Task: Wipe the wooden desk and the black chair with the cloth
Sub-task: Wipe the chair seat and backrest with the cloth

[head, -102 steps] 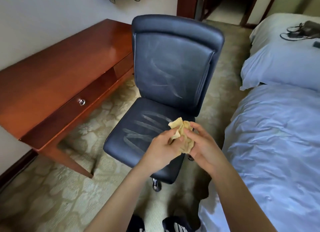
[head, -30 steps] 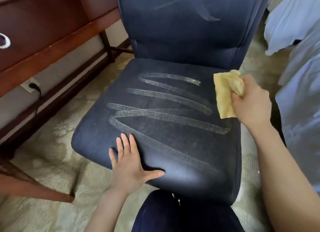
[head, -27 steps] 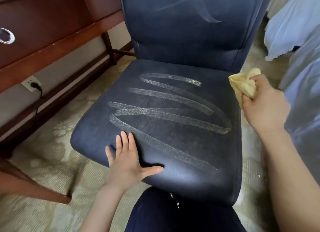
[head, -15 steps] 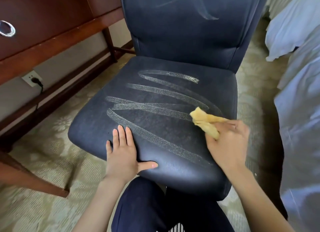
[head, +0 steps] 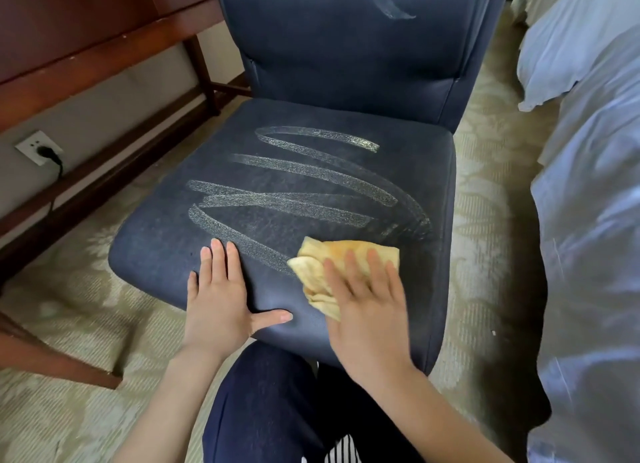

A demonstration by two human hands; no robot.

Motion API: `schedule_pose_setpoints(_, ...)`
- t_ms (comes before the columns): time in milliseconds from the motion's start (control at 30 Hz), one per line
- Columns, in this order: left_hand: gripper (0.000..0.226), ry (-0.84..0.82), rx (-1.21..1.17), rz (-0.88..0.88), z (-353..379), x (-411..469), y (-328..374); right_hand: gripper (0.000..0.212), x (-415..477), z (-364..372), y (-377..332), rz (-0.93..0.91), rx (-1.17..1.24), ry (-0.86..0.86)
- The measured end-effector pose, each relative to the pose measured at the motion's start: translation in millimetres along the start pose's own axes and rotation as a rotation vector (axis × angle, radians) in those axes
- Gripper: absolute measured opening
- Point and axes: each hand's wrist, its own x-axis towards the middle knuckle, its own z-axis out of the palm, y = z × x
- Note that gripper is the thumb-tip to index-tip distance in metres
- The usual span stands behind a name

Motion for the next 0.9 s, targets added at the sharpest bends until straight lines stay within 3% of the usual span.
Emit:
schedule_pose_setpoints(167,0.147,0.007,-0.003,0.012,1,-1,-2,0.062,56,14,-41,-0.209,0.045,-0.153)
schedule_pose_setpoints(300,0.150,0.023,-0.048,0.006,2,-2,-5,0.055,83,17,-52,-0.292,0.017,-0.142)
schedule_pose_setpoints(433,0.150,0.039,-0.105,-0.004,2,-3,-4,0.054,61,7,-20,-0.383,0.042,-0.132)
schedule_pose_setpoints(667,0.146,0.065,-0.163,0.014,5,-6,-5,0.056,-30,-6,39,-0.333,0.132,-0.022)
schedule_pose_setpoints(900,0.143,0.112,-0.194,0.015,10,-7,-2,0.054,-54,-10,106,-0.597,0.141,-0.051)
